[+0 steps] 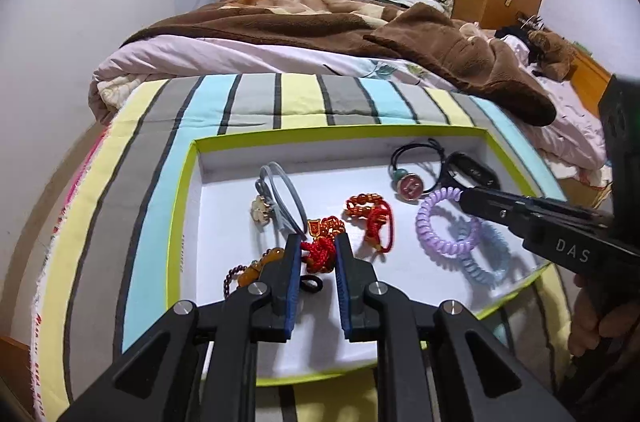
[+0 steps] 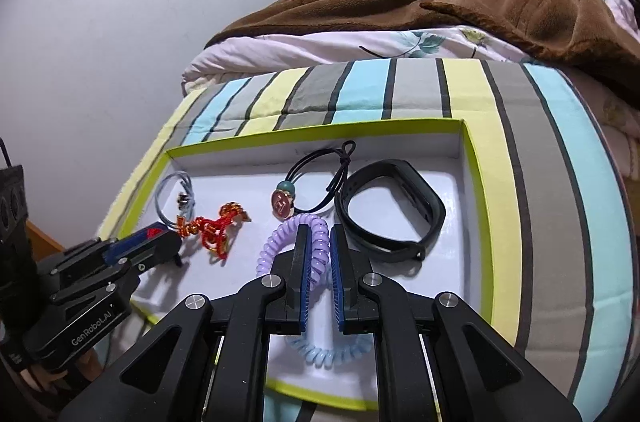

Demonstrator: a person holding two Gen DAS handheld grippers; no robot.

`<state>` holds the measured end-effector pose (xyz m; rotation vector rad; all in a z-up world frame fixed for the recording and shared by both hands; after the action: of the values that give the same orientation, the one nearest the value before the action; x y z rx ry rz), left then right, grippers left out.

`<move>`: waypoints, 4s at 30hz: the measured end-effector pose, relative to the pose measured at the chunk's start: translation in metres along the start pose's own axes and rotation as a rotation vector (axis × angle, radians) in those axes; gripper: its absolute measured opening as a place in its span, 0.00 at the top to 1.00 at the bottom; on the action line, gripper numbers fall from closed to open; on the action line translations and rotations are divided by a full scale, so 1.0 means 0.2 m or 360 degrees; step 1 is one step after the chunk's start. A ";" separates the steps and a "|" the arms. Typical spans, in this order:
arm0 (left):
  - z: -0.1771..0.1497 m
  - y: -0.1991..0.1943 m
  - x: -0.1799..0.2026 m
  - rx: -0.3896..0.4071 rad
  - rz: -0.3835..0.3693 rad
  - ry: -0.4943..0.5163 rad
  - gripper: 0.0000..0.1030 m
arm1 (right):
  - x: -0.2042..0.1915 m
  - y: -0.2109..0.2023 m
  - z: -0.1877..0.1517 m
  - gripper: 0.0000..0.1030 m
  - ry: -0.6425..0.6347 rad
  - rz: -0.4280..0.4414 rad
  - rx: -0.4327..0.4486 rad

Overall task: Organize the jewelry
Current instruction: 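Carry the red ornament and lilac coil into the box with both tools, then open both tools to release the red ornament and lilac coil, then move both tools back to the bedspread toward the brooch and hair clip, then grasp the rhinestone hair clip with the right tool while the left tool grasps the gold-black brooch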

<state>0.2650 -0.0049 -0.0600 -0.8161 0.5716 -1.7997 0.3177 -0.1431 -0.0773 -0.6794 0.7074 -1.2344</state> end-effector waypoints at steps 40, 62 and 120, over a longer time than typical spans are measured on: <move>-0.01 -0.02 -0.03 0.0011 -0.0013 -0.0066 0.58 | -0.06 -0.02 0.01 0.59 -0.0161 -0.0164 0.0127; -0.16 -0.38 0.11 0.0168 0.0013 -0.0090 0.51 | -0.04 -0.35 -0.15 0.59 -0.0048 -0.0133 0.0232; -0.57 -0.57 0.25 0.0150 -0.0103 -0.0136 0.50 | -0.16 -0.47 -0.76 0.74 -0.0264 -0.0214 0.0058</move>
<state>0.0971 -0.0100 -0.0411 -0.8507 0.4061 -1.8268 0.1363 -0.1413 -0.0920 -0.7993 0.5073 -1.2938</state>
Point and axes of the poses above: each gripper's, at about its wrist camera, not at the fingertips, and y roughly the way its jaws point, x to its right, z to its top, the point moved 7 cm from there along y, roughly the way its jaws point, and after that the axes turned 14 degrees about -z, right-handed, at the moved point
